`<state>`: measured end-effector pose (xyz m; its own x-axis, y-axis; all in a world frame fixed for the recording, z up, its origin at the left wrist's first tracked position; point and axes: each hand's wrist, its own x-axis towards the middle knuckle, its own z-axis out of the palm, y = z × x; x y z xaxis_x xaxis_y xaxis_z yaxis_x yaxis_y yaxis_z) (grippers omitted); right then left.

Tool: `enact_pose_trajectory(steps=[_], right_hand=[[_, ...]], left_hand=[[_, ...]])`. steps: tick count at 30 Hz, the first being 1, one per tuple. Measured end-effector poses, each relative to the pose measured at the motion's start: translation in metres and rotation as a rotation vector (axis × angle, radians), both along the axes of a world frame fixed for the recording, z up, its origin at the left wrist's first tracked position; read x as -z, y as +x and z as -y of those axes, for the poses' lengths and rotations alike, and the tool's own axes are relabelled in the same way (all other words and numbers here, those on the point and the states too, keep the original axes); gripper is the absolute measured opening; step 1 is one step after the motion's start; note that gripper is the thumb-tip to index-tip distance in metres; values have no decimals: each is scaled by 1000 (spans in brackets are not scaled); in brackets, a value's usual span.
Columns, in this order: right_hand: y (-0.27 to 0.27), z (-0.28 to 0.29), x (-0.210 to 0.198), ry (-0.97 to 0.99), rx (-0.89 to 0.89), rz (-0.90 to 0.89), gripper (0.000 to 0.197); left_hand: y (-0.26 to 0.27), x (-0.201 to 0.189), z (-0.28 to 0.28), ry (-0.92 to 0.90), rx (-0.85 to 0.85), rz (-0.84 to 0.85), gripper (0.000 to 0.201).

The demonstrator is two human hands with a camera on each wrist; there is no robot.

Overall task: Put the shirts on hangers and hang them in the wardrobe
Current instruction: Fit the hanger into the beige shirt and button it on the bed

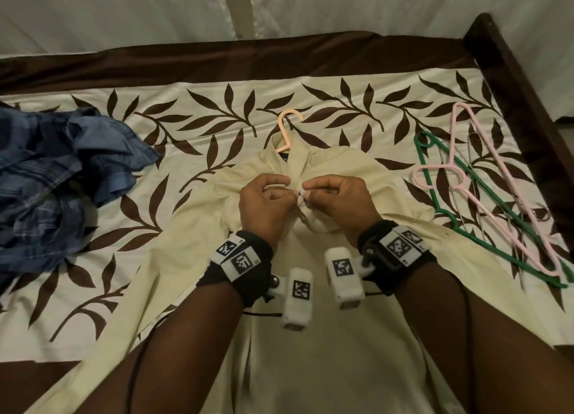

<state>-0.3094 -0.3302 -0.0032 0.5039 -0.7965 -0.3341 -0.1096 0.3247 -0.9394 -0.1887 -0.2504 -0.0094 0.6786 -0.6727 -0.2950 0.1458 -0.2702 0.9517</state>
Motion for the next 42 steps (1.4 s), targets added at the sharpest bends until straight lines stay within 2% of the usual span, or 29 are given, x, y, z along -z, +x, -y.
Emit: enact_pose_trajectory(steps=[3, 6, 8, 11, 14, 16, 18, 22, 26, 28, 30, 31, 33, 35, 37, 42], right_hand=[[0, 4, 0, 47, -21, 36, 19], [-1, 10, 2, -142, -43, -13, 24], [-1, 10, 7, -301, -50, -142, 32], [-2, 8, 22, -534, -77, -435, 44], [-2, 11, 33, -629, -63, -510, 27], [-3, 15, 34, -636, -20, -505, 18], [-5, 18, 34, -562, 47, -472, 16], [-8, 25, 34, -363, 129, -390, 13], [-11, 24, 27, -410, 132, -408, 15], [-13, 19, 23, -422, 42, -425, 24], [-16, 12, 25, -484, -87, -494, 44], [-18, 8, 28, -535, -146, -537, 51], [-21, 1, 34, -632, -193, -594, 50], [-22, -2, 36, -667, -128, -575, 41], [-22, -2, 32, -598, -19, -509, 37], [-28, -3, 14, -421, 127, -272, 28]], left_hand=[[2, -1, 2, -9, -2, -84, 22], [6, -8, 12, -20, 12, -188, 16], [11, -11, 23, -23, 21, -174, 18], [17, -14, 38, -55, 105, -100, 26], [20, -13, 43, -46, 192, -28, 29], [21, -7, 40, -11, 161, 47, 25], [17, 1, 32, 44, 164, 174, 17], [2, 19, 18, 201, 406, 524, 11], [-4, 35, 19, 314, 512, 726, 16], [-7, 38, 19, 356, 548, 804, 19], [-8, 39, 20, 357, 558, 862, 19], [-7, 39, 19, 356, 555, 866, 19], [-5, 39, 18, 349, 540, 847, 18], [-4, 37, 15, 330, 523, 842, 14], [-4, 32, 11, 285, 478, 805, 8], [-8, 11, 9, 125, 332, 452, 8]])
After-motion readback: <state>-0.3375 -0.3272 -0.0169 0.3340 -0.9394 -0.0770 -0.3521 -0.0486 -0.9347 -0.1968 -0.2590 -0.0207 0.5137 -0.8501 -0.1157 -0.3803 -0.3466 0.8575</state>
